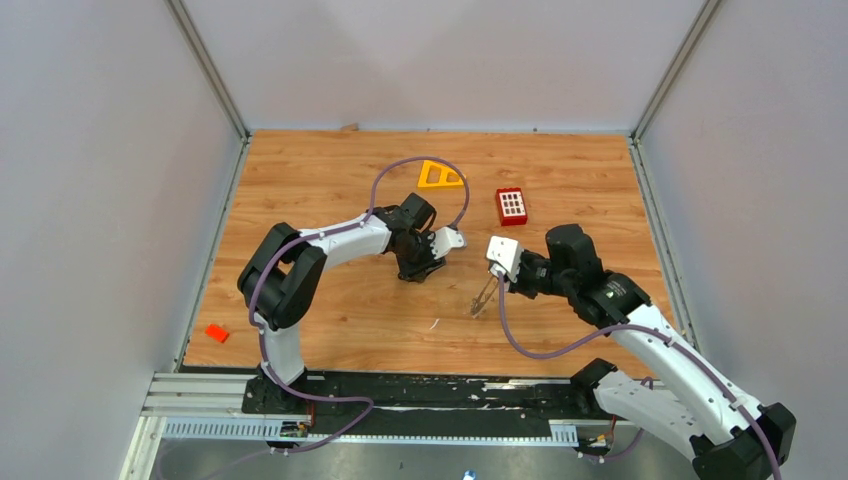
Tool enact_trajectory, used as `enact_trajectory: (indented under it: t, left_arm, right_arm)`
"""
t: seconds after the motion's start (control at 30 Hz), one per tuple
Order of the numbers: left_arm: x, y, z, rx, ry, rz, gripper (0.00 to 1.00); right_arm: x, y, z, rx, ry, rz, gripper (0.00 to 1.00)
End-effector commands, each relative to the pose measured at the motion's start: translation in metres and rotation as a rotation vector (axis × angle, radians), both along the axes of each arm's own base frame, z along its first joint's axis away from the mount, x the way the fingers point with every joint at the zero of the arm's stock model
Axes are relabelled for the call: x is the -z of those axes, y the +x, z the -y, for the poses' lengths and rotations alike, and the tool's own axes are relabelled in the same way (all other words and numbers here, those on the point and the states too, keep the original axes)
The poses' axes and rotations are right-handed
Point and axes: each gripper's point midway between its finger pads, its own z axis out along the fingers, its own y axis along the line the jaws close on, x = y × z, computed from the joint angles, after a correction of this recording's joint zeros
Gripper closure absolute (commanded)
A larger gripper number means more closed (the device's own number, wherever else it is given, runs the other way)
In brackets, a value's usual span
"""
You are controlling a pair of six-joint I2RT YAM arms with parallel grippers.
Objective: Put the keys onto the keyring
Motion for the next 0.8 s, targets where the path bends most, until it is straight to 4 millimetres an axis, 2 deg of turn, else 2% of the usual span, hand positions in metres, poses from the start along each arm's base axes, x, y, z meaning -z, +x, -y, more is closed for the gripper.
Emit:
enact_trajectory:
  t: [0.0, 0.27, 0.77]
  left_arm:
    - [-0.026, 0.008, 0.013, 0.014, -0.074, 0.052, 0.51]
    - [-0.034, 0.005, 0.018, 0.033, -0.104, 0.044, 0.48]
    - [-0.021, 0.005, 0.014, 0.04, -0.065, 0.022, 0.57]
  right_arm:
    - [-0.01, 0.005, -0.004, -0.007, 0.025, 0.031, 1.0]
    - [-0.009, 0.005, -0.004, -0.008, 0.021, 0.028, 1.0]
    - [-0.007, 0.005, -0.004, -0.007, 0.017, 0.021, 1.0]
